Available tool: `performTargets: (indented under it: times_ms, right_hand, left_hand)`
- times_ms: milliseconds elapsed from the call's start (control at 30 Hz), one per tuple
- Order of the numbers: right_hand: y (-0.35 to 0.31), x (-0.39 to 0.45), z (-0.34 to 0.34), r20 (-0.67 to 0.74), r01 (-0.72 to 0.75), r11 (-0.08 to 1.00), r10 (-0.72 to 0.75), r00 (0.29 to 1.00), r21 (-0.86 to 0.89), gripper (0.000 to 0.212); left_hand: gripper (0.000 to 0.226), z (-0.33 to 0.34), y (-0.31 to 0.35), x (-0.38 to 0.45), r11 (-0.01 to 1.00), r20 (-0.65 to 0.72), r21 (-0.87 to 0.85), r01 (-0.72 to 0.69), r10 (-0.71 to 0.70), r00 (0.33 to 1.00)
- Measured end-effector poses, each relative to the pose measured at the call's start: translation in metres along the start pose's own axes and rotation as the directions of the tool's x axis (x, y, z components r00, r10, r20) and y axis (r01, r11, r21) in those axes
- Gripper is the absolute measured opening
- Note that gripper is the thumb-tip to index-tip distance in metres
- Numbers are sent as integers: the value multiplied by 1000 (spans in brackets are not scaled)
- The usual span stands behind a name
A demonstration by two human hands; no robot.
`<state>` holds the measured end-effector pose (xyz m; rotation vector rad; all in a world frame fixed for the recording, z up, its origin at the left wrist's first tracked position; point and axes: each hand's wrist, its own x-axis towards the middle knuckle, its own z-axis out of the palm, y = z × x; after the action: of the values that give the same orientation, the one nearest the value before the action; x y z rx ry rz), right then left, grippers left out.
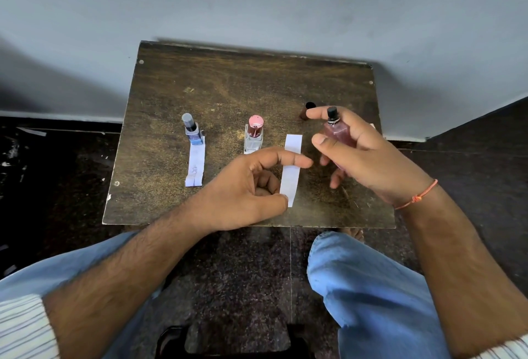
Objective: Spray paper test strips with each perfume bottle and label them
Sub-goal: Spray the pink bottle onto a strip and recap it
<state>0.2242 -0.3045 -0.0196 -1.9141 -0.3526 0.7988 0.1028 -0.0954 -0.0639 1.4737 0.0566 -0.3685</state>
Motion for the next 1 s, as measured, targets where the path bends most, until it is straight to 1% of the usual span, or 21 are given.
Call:
performTargets:
  times_ms: [67, 200, 267, 400, 500, 567, 633, 700, 767, 867, 933, 1000]
  right_hand:
    - [-1, 0, 1, -5, 13, 997, -13, 1000, -80, 46]
    - [1, 0, 0, -15, 58, 988, -61, 998, -141, 61]
    - [2, 0, 0, -54, 84, 979, -96, 994, -184, 58]
    - [2, 0, -1, -152, 88, 983, -112, 982, -160, 45]
    - [3, 1, -3, -210, 71, 977, -113, 971, -200, 49]
    - [5, 1, -3, -229, 77, 973, -128, 965, -218, 44]
    - [5, 1, -3, -227, 82, 981, -121, 966, -175, 35]
    - [5, 2, -4, -189, 73, 985, -102, 977, -158, 30]
    - [4, 2, -3, -129, 85, 980, -109, 986, -180, 34]
    - [3, 2, 2, -70, 74, 994, -80, 994, -81, 40]
    - [1, 2, 4, -65, 49, 999, -50, 997, -18, 39]
    - [-1, 2, 4, -74, -14, 999, 16, 997, 30, 31]
  left_hand:
    - [60, 0, 0, 0, 1000, 3, -2, -3, 3, 1000]
    - [60, 0, -1, 0, 1000, 3, -10, -2, 2, 1000]
    - [60, 0, -1, 0, 1000, 2, -6, -3, 3, 1000]
    - [61, -1, -1, 0, 1000, 11, -12, 12, -12, 1000]
    - [61, -1, -2, 0, 1000, 7, -13, 14, -14, 1000]
    - [62, -1, -2, 0, 1000, 3, -19, 11, -11, 1000]
    - [63, -1, -2, 0, 1000, 9, -21, 10, -10, 1000]
    - [64, -2, -3, 1, 1000, 13, -20, 17, -17, 1000]
    - [64, -2, -4, 1, 1000, 10, -22, 23, -22, 1000]
    - [63, -2, -3, 1, 999, 15, -38, 24, -23, 1000]
    - [62, -1, -2, 0, 999, 16, -47, 26, -26, 1000]
    - [62, -1, -2, 0, 999, 22, -45, 27, -26, 999]
